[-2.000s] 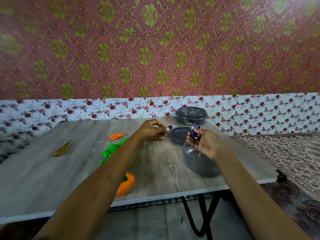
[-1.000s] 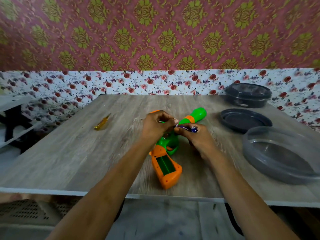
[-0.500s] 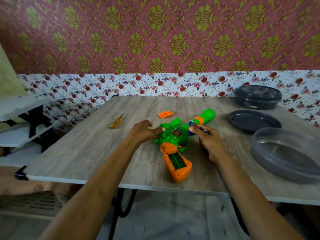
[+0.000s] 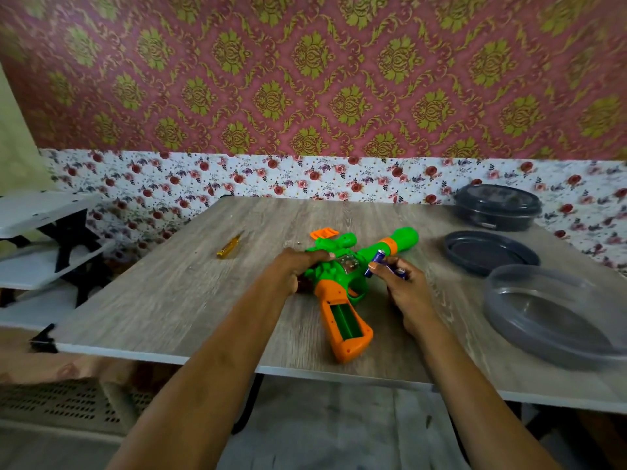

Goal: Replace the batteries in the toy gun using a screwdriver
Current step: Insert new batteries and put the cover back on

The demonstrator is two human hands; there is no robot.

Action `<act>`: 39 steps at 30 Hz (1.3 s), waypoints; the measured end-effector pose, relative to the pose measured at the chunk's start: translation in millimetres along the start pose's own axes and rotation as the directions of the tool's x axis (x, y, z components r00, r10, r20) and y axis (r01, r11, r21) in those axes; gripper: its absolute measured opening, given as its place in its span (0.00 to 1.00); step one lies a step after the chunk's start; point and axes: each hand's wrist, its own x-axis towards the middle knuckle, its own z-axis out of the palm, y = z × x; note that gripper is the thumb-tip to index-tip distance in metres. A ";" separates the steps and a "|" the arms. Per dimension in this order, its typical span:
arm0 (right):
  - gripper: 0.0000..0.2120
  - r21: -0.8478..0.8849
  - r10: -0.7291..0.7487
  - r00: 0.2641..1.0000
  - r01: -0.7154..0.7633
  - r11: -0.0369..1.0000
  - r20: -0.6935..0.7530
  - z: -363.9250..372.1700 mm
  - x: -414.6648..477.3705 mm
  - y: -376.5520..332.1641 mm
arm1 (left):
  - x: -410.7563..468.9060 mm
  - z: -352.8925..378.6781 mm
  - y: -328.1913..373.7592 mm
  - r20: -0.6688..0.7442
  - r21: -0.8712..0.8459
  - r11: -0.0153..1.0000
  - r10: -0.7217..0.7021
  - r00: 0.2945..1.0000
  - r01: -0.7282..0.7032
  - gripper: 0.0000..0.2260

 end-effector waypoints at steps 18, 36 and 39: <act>0.08 0.170 -0.196 0.976 0.210 0.963 -0.097 21.7 59.3 -7.2 | 75.3 -14.7 -2.6 -0.279 -0.677 0.625 0.271 0.921 -0.389 0.15; 0.14 -0.438 -0.552 0.793 0.605 0.665 0.257 40.8 57.5 17.0 | 108.2 -17.9 -17.0 -0.319 -0.695 0.645 0.120 0.940 -0.318 0.21; 0.15 -0.499 -0.537 0.785 0.614 0.612 0.308 39.1 60.6 16.2 | 112.6 -17.5 -18.8 -0.316 -0.692 0.648 0.125 0.940 -0.319 0.21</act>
